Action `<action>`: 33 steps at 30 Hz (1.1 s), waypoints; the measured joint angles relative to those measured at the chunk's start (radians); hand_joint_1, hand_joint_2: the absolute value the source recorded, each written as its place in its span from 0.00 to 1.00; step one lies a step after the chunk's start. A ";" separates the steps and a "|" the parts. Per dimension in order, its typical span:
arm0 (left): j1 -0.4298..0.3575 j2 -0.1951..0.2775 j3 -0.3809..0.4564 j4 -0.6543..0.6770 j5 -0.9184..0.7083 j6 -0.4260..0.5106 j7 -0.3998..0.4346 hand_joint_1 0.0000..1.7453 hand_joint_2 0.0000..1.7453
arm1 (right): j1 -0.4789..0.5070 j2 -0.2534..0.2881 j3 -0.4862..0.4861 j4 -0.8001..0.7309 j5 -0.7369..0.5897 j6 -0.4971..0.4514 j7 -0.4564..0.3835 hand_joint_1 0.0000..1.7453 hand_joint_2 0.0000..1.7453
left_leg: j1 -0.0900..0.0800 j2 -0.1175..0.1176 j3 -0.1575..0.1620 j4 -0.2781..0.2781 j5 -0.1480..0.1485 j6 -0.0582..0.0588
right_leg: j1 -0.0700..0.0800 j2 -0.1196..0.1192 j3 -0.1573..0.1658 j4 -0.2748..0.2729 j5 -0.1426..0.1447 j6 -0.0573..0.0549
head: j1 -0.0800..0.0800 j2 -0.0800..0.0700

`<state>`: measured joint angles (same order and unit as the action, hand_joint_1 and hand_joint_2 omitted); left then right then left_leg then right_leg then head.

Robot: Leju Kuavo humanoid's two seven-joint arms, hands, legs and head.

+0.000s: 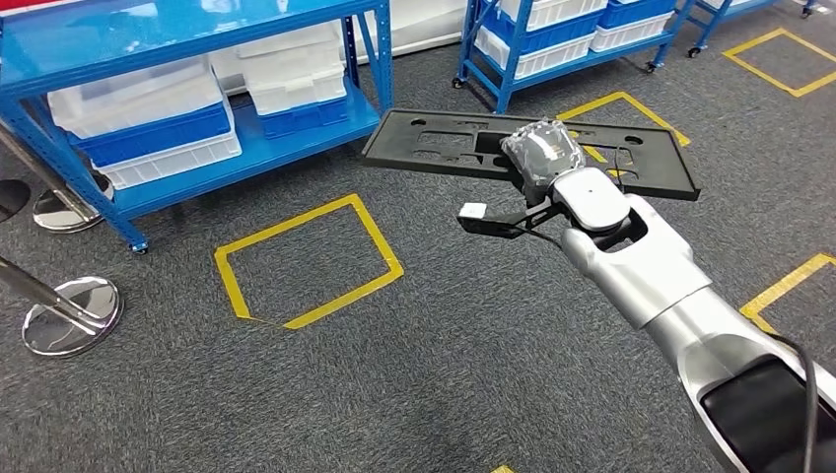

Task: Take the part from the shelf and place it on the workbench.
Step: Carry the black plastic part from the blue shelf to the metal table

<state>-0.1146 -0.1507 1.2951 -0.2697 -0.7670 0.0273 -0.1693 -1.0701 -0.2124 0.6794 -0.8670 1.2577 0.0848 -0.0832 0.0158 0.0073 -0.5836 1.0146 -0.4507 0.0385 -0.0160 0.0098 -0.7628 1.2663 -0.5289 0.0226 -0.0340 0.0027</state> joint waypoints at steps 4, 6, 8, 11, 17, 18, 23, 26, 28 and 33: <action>-0.002 -0.001 0.000 0.000 0.004 -0.005 -0.001 0.00 1.00 | -0.072 0.030 0.002 0.100 0.059 0.028 0.034 1.00 1.00 | -0.004 0.046 0.000 0.006 -0.006 -0.001 | 0.001 -0.024 0.044 -0.060 0.056 -0.003 | 0.000 0.000; -0.003 -0.003 0.000 0.001 0.005 -0.006 0.000 0.00 1.00 | -0.121 0.045 0.003 0.146 0.082 0.039 0.044 1.00 1.00 | -0.010 0.065 -0.001 0.010 -0.010 -0.005 | 0.015 -0.069 0.107 -0.180 0.092 -0.018 | 0.000 0.000; -0.004 -0.005 0.000 0.001 0.007 -0.006 0.000 0.00 1.00 | -0.159 0.057 0.004 0.182 0.091 0.041 0.046 1.00 1.00 | -0.015 0.084 0.000 0.011 -0.013 -0.012 | 0.027 -0.086 0.122 -0.220 0.093 -0.028 | 0.000 0.000; -0.006 -0.005 0.000 0.001 0.012 -0.003 0.009 0.00 1.00 | -0.188 0.070 0.008 0.226 0.105 0.045 0.053 1.00 1.00 | -0.015 0.091 0.001 0.020 -0.029 -0.027 | 0.020 -0.050 0.124 -0.231 0.102 -0.040 | 0.000 0.000; 0.000 -0.006 0.001 0.002 0.024 0.016 0.033 0.00 1.00 | -0.247 0.092 0.011 0.301 0.132 0.064 0.081 1.00 1.00 | -0.002 0.002 -0.116 0.283 -0.145 -0.048 | 0.009 0.021 0.121 -0.233 0.109 -0.052 | -0.001 0.000; 0.001 -0.005 0.001 0.002 0.026 0.019 0.035 0.00 1.00 | -0.253 0.092 0.011 0.310 0.133 0.066 0.083 1.00 1.00 | 0.000 0.000 -0.107 0.259 -0.119 -0.049 | 0.008 0.035 0.121 -0.230 0.109 -0.051 | -0.001 0.000; 0.003 -0.003 0.002 0.002 0.037 0.026 0.037 0.00 1.00 | -0.282 0.085 0.011 0.338 0.149 0.069 0.101 1.00 1.00 | 0.010 -0.068 -0.007 0.038 -0.028 -0.048 | 0.000 0.098 0.105 -0.210 0.106 -0.026 | 0.000 0.000; -0.004 -0.004 0.002 0.002 0.042 0.026 0.035 0.00 1.00 | -0.286 0.062 0.008 0.349 0.159 0.069 0.112 1.00 1.00 | 0.009 -0.040 0.000 0.024 -0.023 -0.030 | -0.003 0.111 0.094 -0.210 0.109 -0.007 | 0.000 0.000; -0.006 -0.004 0.002 0.002 0.042 0.025 0.033 0.00 1.00 | -0.288 0.045 0.004 0.354 0.163 0.067 0.117 1.00 1.00 | 0.011 -0.019 0.004 0.012 -0.016 -0.014 | 0.000 0.061 0.068 -0.158 0.077 0.000 | 0.002 0.000; -0.001 -0.004 0.002 0.002 0.031 0.021 0.033 0.00 1.00 | -0.267 0.006 -0.012 0.358 0.165 0.058 0.121 1.00 1.00 | 0.000 0.033 0.007 0.011 -0.021 -0.002 | 0.001 -0.006 -0.028 0.046 0.008 0.003 | 0.005 0.000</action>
<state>-0.1156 -0.1550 1.2970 -0.2674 -0.7359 0.0486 -0.1367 -1.3368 -0.2067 0.6679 -0.5088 1.4225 0.1423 0.0383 0.0159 0.0405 -0.5764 1.0258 -0.4717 0.0369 -0.0146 0.0034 -0.7904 1.3126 -0.5210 0.0260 -0.0295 0.0027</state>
